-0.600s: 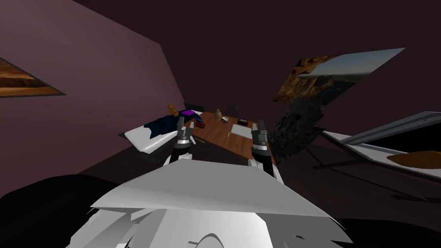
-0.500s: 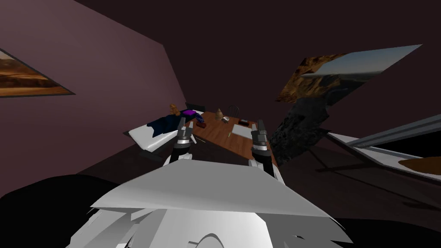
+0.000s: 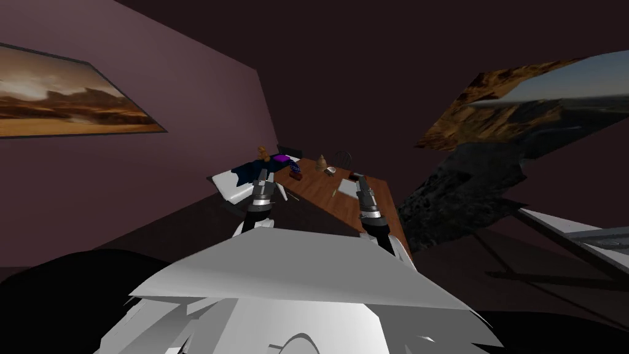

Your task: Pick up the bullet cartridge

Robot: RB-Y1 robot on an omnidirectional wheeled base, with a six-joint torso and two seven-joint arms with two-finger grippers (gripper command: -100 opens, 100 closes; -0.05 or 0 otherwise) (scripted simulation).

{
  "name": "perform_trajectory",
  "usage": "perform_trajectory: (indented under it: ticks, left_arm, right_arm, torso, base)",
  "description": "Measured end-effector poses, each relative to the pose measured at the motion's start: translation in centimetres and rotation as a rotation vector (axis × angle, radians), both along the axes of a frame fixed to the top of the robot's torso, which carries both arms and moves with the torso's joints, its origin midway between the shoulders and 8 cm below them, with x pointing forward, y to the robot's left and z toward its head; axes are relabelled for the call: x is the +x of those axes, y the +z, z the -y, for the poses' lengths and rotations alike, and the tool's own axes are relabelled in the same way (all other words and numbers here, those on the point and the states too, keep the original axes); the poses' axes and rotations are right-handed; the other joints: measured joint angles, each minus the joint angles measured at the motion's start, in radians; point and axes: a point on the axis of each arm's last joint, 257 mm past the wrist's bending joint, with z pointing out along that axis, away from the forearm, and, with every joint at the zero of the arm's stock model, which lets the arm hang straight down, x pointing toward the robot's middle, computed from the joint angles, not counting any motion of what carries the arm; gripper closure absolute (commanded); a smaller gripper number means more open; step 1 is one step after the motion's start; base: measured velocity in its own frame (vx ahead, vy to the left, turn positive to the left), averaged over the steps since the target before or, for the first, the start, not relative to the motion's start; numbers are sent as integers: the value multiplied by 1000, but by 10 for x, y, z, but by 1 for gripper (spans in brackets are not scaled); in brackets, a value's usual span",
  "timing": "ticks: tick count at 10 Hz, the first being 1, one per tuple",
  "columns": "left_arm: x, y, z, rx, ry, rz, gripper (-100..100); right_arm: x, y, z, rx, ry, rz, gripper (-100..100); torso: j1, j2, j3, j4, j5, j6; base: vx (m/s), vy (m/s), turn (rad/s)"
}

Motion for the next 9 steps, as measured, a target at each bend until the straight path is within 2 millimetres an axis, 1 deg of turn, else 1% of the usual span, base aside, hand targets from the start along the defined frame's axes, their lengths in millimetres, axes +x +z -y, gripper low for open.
perform_trajectory:
  ticks: [1,2,3,4,5,6,7,8,9]
  left_arm:
    - [0,0,0,0,0,0,0]
    - [0,0,0,0,0,0,0]
    - [0,0,0,0,0,0,0]
    - [0,0,0,0,0,0,0]
    - [0,0,0,0,0,0,0]
    - [0,0,0,0,0,0,0]
    - [0,0,0,0,0,0,0]
    - [0,0,0,0,0,0,0]
    - [0,0,0,0,0,0,0]
  right_arm:
    - [0,-9,-4,-50,6,-20,-100]
    - [-1,-20,-7,-101,12,-43,-100]
    - [-2,-24,-10,-130,15,-52,-100]
    - [-1,-31,-12,-175,19,-69,-100]
    - [-1,-43,-14,-226,26,-94,-100]
    - [-3,-50,-16,-257,29,-106,-100]
    - [-5,-60,-17,-303,35,-125,-100]
    - [-7,-75,-19,-358,45,-152,-100]
    - [-8,-83,-21,-395,49,-163,-100]
  torso:
    - [0,0,0,0,0,0]
    - [0,0,0,0,0,0]
    - [-1,-1,0,0,0,1]
    - [-1,-1,-1,0,0,0]
    - [0,-1,-1,0,0,0]
    - [-1,-1,-1,0,0,1]
    - [-1,-1,-1,0,0,0]
    - [0,-1,-1,0,0,0]
    - [-1,-1,-1,0,0,1]
  base:
    - [-46,18,428]
    - [-25,8,76]
    - [-17,19,179]
    - [-24,24,452]
    - [-19,9,169]
    - [-23,20,250]
    - [-28,29,434]
    - [-18,16,181]
    - [-13,19,360]
